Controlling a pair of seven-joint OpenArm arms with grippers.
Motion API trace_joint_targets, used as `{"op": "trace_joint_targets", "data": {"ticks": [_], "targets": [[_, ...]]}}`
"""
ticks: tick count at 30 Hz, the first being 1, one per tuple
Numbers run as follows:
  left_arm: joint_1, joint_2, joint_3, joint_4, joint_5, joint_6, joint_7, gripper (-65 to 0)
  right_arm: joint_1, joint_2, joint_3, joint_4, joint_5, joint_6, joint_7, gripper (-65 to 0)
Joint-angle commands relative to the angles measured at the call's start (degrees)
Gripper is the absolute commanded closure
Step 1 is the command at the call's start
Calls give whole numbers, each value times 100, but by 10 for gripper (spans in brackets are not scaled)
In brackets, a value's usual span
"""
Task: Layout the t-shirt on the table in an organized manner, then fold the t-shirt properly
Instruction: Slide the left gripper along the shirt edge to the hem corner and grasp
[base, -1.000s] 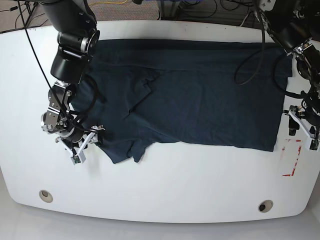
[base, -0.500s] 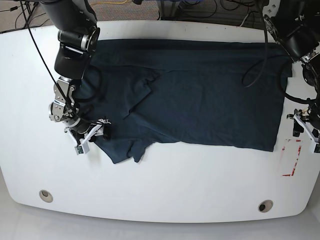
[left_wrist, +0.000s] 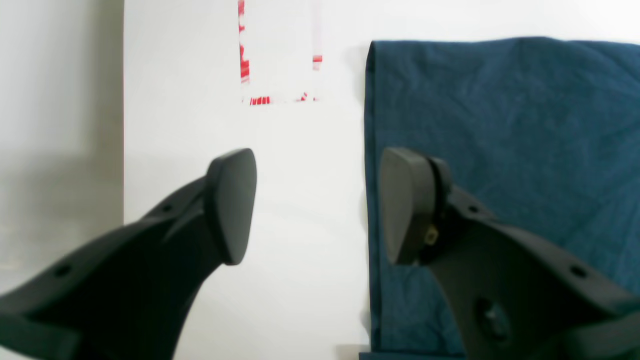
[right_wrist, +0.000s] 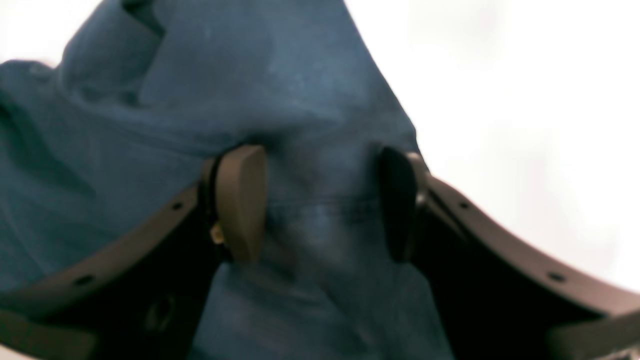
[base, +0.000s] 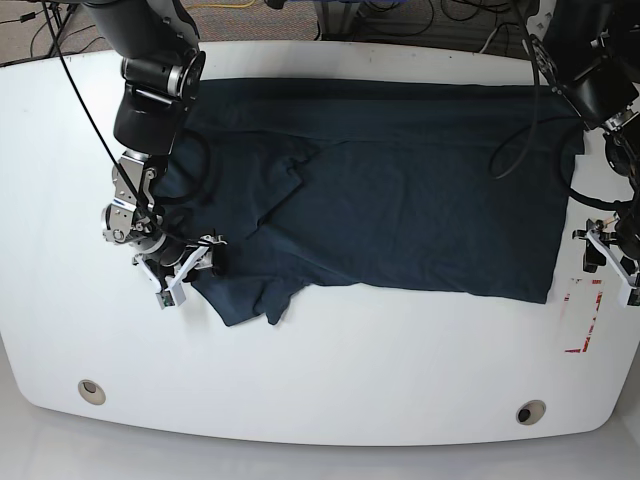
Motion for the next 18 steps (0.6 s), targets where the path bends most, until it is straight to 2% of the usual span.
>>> {"op": "trace_joint_targets", "data": {"ticks": [1,9,13,18], "targets": [[-137,-93,73,100,-66,-3,-117,-371,108,47,-11,347,-14,12,-65,-357],[-111,-93,117,100,-74,-3,-117,-371,108,100,7,743,-14,12,-294,-522],[-85,-93,117,100,-83,-3,-117,-371,108,285,16,725,30,12,-276,-523],[-76,-93,117,100,-92,-3,-117,-371,117,337,16,347,39,12,-206,-515]]}}
